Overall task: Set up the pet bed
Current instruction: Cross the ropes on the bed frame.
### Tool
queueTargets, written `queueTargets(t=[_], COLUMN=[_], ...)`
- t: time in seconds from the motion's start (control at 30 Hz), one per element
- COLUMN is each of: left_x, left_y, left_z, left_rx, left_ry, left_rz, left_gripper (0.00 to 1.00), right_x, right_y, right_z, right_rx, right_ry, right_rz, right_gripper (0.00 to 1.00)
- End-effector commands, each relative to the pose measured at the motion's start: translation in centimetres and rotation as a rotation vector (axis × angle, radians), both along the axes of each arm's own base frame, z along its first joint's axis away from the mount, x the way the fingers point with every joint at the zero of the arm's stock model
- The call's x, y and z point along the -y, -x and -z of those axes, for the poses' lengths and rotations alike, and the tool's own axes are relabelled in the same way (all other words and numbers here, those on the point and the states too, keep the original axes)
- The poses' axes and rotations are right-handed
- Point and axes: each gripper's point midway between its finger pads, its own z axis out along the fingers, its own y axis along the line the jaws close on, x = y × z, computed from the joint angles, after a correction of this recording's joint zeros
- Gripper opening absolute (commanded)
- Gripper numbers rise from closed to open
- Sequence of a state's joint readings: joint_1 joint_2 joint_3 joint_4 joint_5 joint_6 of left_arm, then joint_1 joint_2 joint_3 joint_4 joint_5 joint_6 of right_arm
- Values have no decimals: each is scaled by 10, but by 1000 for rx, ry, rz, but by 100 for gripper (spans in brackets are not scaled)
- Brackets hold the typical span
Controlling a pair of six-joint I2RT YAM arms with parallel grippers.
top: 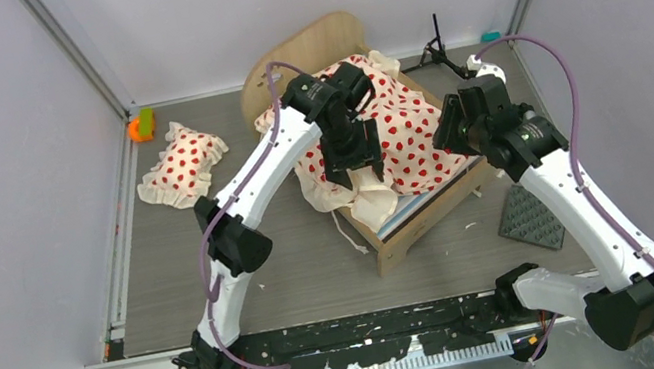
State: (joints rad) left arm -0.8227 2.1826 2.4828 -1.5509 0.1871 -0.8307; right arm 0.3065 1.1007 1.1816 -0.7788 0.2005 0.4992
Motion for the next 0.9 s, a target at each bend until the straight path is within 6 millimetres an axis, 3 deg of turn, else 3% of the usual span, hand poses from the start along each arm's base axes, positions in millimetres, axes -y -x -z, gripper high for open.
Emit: queueTargets(t=[0.0, 0.2, 0.37, 0.63, 0.87], left_x=[-12, -23, -44, -85, -101], left_y=[13, 6, 1, -22, -41], left_z=[2, 8, 2, -10, -12], left_rx=[-59, -79, -82, -54, -19], left_ry=[-42, -68, -80, -86, -87], left_rz=[11, -9, -24, -47, -72], left_gripper=[59, 28, 1, 0, 0], right_x=[-1, -26, -46, -57, -98], right_y=[-4, 0, 3, 9, 31], right_z=[-19, -17, -25, -17, -14], right_rx=[83, 88, 203, 222, 186], right_ry=[-6, -66, -115, -129, -267], right_rz=[-14, -167, -305, -394, -641], right_gripper=[49, 48, 50, 50, 47])
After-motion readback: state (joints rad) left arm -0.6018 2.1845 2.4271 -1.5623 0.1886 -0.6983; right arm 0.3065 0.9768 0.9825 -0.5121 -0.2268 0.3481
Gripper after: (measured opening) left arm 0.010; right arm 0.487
